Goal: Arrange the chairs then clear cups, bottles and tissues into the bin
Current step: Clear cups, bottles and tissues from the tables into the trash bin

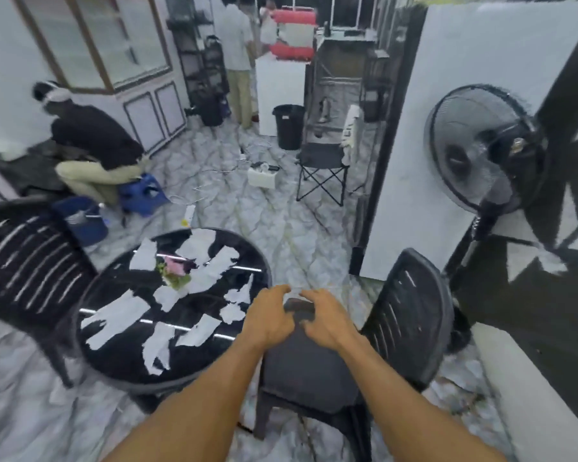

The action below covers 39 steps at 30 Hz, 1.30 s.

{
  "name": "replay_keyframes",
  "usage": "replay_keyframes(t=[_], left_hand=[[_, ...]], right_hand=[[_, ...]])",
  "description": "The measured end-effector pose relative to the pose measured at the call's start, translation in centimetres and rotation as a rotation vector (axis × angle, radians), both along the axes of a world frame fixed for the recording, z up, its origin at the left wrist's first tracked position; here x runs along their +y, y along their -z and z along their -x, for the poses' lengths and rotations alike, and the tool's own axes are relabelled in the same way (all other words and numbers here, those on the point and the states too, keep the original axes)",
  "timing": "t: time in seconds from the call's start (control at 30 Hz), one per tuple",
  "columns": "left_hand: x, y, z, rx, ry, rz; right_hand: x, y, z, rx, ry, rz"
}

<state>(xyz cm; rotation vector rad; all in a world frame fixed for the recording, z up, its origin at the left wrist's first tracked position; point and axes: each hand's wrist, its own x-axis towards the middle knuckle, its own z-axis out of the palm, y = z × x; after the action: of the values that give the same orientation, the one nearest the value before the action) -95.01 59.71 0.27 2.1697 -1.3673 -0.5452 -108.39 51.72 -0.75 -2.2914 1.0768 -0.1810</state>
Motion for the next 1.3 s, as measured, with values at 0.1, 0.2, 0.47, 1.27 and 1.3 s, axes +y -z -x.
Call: replay_keyframes(t=[0.1, 0.2, 0.47, 1.27, 1.3], left_hand=[[2.2, 0.6, -4.6, 0.032, -0.127, 0.023], [4.4, 1.4, -8.5, 0.037, -0.27, -0.013], [7.1, 10.9, -19.1, 0.127, -0.79, -0.354], [2.3, 17.8, -31.4, 0.126, -0.607, -0.27], [2.4, 18.4, -31.4, 0.123, -0.578, -0.288]], right_hand=[[0.4, 0.5, -5.9, -0.034, -0.13, -0.039], [0.9, 1.4, -11.0, -0.001, -0.218, -0.084], [-3.3, 10.6, -23.5, 0.293, -0.375, -0.052], [-1.6, 14.9, -32.7, 0.111, -0.125, -0.286], [-1.4, 15.0, -32.5, 0.102, -0.084, -0.308]])
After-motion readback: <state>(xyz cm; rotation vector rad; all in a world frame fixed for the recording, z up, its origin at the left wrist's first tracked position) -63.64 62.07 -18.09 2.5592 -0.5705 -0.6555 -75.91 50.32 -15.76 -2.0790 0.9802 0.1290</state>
